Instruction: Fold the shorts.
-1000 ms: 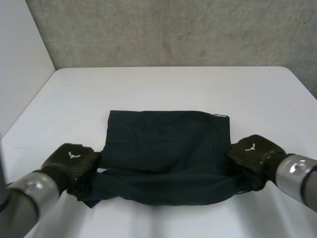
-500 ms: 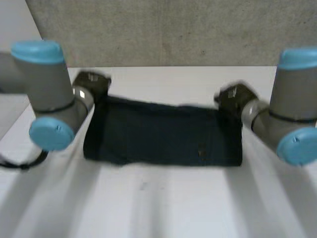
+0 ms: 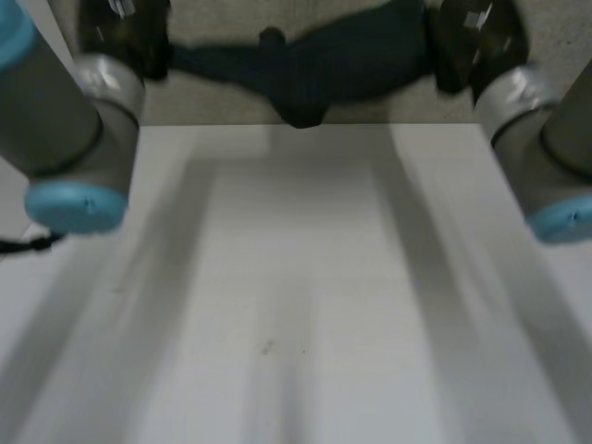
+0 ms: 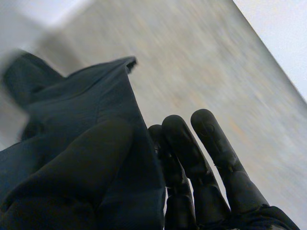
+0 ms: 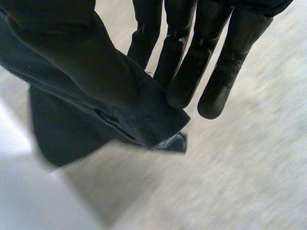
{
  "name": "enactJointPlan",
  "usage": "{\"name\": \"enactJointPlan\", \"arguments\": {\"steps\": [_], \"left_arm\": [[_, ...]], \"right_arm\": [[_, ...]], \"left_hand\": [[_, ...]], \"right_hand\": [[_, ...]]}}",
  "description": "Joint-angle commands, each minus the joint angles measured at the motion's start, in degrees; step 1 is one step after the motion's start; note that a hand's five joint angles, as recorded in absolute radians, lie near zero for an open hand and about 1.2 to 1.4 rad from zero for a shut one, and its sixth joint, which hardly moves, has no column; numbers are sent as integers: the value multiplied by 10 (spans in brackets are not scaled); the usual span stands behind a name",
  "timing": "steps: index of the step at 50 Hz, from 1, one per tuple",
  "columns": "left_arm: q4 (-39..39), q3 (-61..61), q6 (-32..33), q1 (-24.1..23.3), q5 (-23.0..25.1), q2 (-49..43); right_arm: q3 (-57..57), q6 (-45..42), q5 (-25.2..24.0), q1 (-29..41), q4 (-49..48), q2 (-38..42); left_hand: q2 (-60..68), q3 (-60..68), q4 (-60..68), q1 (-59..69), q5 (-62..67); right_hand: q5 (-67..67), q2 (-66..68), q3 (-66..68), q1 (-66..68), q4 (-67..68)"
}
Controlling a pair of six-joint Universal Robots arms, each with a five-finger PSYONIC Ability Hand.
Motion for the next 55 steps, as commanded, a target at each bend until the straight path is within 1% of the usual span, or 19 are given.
{"name": "enactJointPlan", "arguments": {"steps": [1,7,9,14,18,22,23,30,34,35,38,39,42,43,45,46,49,52,55], "left_arm": [[8,-162,-8,-4,18,-16],[35,-243,-6,-13,23,-73],[32,-263,-4,-22,22,-85],[24,-303,0,-30,17,-71],[2,-343,1,-23,16,-13],[-37,-379,2,-18,17,40],[-59,-393,2,-18,17,60],[-151,-447,0,-26,20,118],[-209,-479,2,-32,23,162],[-238,-488,2,-38,24,181],[-291,-494,0,-46,28,216],[-321,-497,0,-50,37,239],[-359,-502,-2,-51,68,270],[-379,-506,-3,-50,94,288],[-394,-510,-3,-47,119,303],[-404,-513,-2,-44,140,313],[-408,-511,0,-36,154,319],[-400,-501,3,-11,159,314],[-367,-472,3,16,158,279]], "right_arm": [[115,-34,-18,1,1,47],[166,-79,-12,8,7,118],[174,-81,-12,8,11,125],[201,-80,-12,2,29,112],[229,-84,-15,0,59,71],[253,-87,-15,-1,90,30],[260,-91,-16,-1,106,20],[282,-108,-23,-2,202,-16],[306,-155,-25,-2,298,-55],[311,-167,-25,-2,314,-63],[334,-211,-23,-2,371,-105],[340,-219,-23,-2,385,-117],[360,-243,-25,-2,427,-161],[362,-245,-25,-1,436,-170],[367,-248,-28,-1,449,-187],[370,-248,-35,0,456,-202],[365,-250,-50,1,459,-209],[355,-251,-70,-4,459,-209],[330,-250,-84,-7,444,-189]], "left_hand": [[113,118,109,158,138],[113,118,109,158,138],[113,118,109,158,138],[113,118,109,158,138],[113,118,109,158,138],[113,118,109,158,138],[113,118,109,158,138],[113,118,109,158,138],[113,118,109,158,138],[113,118,109,158,138],[113,118,109,158,138],[113,118,109,158,138],[113,118,109,158,138],[113,118,109,158,138],[113,118,109,158,138],[113,118,109,158,138],[113,118,109,158,138],[113,118,109,158,138],[113,118,109,158,138]], "right_hand": [[130,125,115,247,117],[130,125,115,247,117],[130,125,115,247,117],[130,125,115,247,117],[130,125,115,247,117],[130,125,115,247,117],[130,125,115,247,117],[130,125,115,247,117],[130,125,115,247,117],[130,125,115,247,117],[130,125,115,247,117],[130,125,115,247,117],[130,125,115,247,117],[130,125,115,247,117],[130,125,115,247,117],[130,125,115,247,117],[130,125,115,247,117],[130,125,115,247,117],[130,125,115,247,117]]}}
